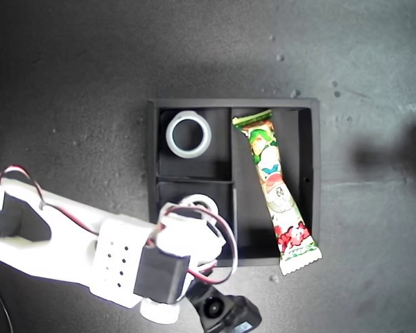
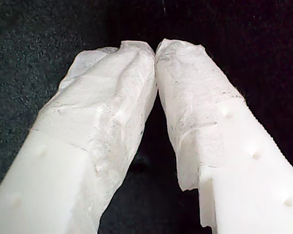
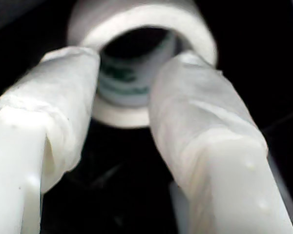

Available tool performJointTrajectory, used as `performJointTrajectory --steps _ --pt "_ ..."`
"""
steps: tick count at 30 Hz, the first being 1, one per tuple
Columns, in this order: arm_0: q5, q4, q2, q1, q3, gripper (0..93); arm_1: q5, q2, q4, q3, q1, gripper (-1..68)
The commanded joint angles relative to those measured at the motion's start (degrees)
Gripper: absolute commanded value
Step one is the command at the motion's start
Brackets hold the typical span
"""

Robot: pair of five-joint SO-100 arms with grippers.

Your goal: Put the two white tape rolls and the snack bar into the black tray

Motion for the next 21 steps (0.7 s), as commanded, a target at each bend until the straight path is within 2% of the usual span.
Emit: performJointTrajectory --steps 1,7,11,13,17,21 --pt "2.3 1.0 7.2 -1.1 -8.6 9.2 1.2 -0.1 0.6 0.6 -1.3 0.0" --pt "5.7 1.1 28.2 -3.8 4.0 9.3 0.5 0.2 0.6 0.6 -7.9 2.2" --pt "2.9 1.1 53.4 -6.9 32.6 9.3 0.5 0.2 0.6 0.6 -10.6 2.2" --pt "0.2 0.4 67.1 -9.8 51.2 4.5 0.5 0.2 0.6 0.6 -11.0 2.2" --pt "-3.6 -13.8 96.2 -14.1 92.8 0.0 0.5 0.2 0.6 0.6 -11.0 2.2" --pt "-9.1 -27.9 119.4 -14.7 126.6 0.0 0.5 0.5 0.5 0.6 -11.2 2.2"
